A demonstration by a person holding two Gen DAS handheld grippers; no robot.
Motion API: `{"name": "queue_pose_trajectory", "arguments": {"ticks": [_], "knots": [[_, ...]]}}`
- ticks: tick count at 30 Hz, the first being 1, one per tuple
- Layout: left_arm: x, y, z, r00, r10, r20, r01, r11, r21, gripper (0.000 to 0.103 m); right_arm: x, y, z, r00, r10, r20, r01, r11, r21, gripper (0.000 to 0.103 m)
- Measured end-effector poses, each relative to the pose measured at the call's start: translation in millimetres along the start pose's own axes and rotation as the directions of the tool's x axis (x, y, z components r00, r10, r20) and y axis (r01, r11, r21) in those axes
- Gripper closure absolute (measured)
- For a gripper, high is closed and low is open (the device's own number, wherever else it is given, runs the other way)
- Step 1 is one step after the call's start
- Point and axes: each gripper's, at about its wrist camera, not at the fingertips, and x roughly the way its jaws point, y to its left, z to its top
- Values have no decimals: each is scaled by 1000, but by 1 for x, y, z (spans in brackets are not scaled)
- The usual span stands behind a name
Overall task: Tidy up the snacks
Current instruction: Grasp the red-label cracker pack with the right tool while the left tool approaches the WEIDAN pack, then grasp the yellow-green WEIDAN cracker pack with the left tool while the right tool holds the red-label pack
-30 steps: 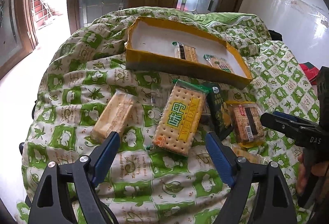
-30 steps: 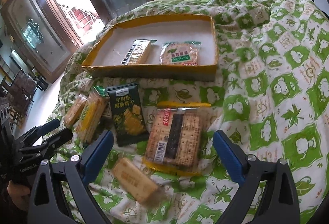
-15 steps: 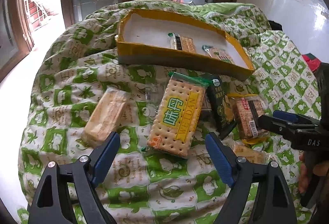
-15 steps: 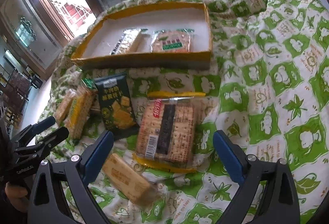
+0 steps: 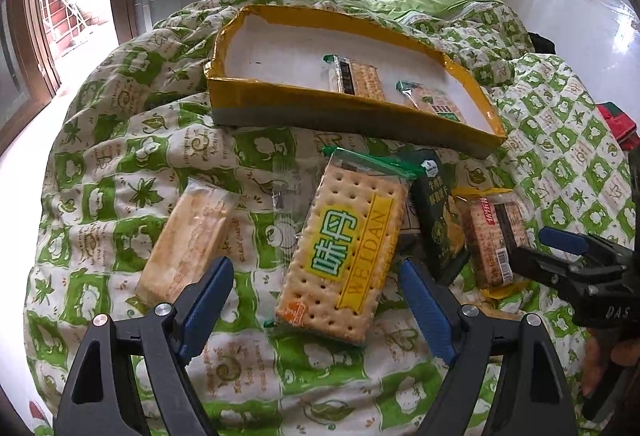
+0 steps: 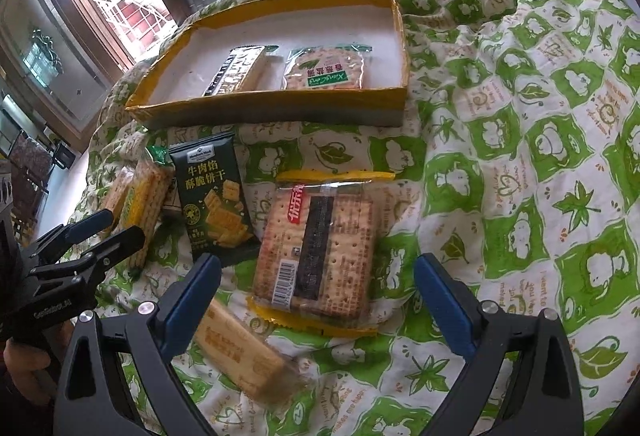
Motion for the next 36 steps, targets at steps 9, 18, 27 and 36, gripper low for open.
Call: {"name": "queue_pose_trajectory", "arguments": {"ticks": [9, 18, 27, 36], "knots": [[11, -4, 4, 1000, -2, -6, 2, 1000, 5, 15, 6, 5, -1, 1000, -25, -17, 24, 999, -26, 6], [11, 0, 0, 1000, -18, 5, 18, 1000, -4, 16, 16, 19, -3, 998, -49, -35, 46, 996, -82, 6], [11, -3, 0, 999, -41, -3, 42, 999, 17, 37, 20, 22, -3, 997, -67, -41, 63, 993, -97, 6], [8, 0, -3, 999, -47, 3, 47, 999, -13, 50, 38, 22, 1, 988, -143, -59, 136, 984, -113, 20]]}}
